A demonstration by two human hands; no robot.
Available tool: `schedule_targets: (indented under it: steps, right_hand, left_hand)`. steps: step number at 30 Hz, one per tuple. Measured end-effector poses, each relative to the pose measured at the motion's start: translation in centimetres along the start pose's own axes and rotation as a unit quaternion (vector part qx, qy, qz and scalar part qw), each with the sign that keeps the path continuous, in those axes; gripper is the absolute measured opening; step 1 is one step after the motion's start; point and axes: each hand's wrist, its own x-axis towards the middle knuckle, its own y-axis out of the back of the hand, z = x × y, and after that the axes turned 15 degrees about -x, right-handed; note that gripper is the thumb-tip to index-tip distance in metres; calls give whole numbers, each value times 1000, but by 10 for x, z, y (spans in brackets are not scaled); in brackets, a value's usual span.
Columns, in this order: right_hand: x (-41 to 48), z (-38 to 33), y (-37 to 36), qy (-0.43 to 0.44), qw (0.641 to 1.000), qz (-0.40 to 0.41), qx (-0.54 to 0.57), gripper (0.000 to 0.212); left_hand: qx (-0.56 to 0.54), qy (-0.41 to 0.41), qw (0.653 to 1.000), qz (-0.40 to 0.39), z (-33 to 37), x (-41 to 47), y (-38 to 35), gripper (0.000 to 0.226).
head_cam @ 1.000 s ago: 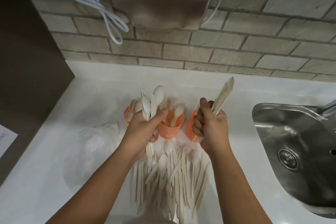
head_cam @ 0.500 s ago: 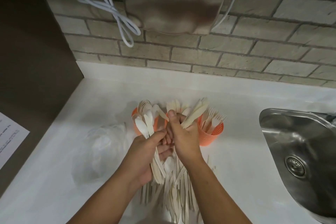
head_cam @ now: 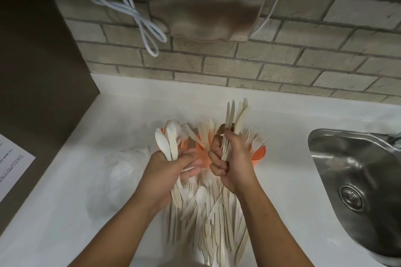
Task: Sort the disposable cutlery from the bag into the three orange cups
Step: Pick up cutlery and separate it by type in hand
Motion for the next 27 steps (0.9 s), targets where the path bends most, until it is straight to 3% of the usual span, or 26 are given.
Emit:
schedule_targets:
  steps: [5,7,9,11,16,19,21,24,25,27]
  right_hand:
    - [-6,7,0,-37,994,-100,38,28]
    - [-10,11,-1,-53,987,-145,31,29]
    - [-13,12,0,-70,978,-196,27,31]
    - [-15,11,3,-78,968,-238,-6,35]
    - [-16,17,11,-156,937,-309,-52,48]
    - [-17,24,10,-187,901,-392,-6,42]
    - [-17,26,4,-162,918,-361,-6,35]
    - [-17,22,-12,-49,976,-181,-106,19]
    - [-15,20,-13,5,975,-123,-186,15]
    - [-8,15,-13,95,924,-59,-365,15]
  left_hand:
    - [25,-54,997,-46,24,10,-17,20]
    - [60,-79,993,-69,34,15,-24,9]
    - [124,-110,984,-68,41,19,-27,28]
    - [148,-114,980,-64,42,23,-27,31]
    - [138,-37,981,-130,39,22,-26,17]
    - [108,26,975,-192,36,22,-23,29]
    - [106,8,978,-181,35,25,-19,28]
    - [133,-64,979,-140,36,28,-13,26]
    - [140,-87,978,-130,37,29,-12,28]
    - [135,-119,976,-121,38,29,-14,30]
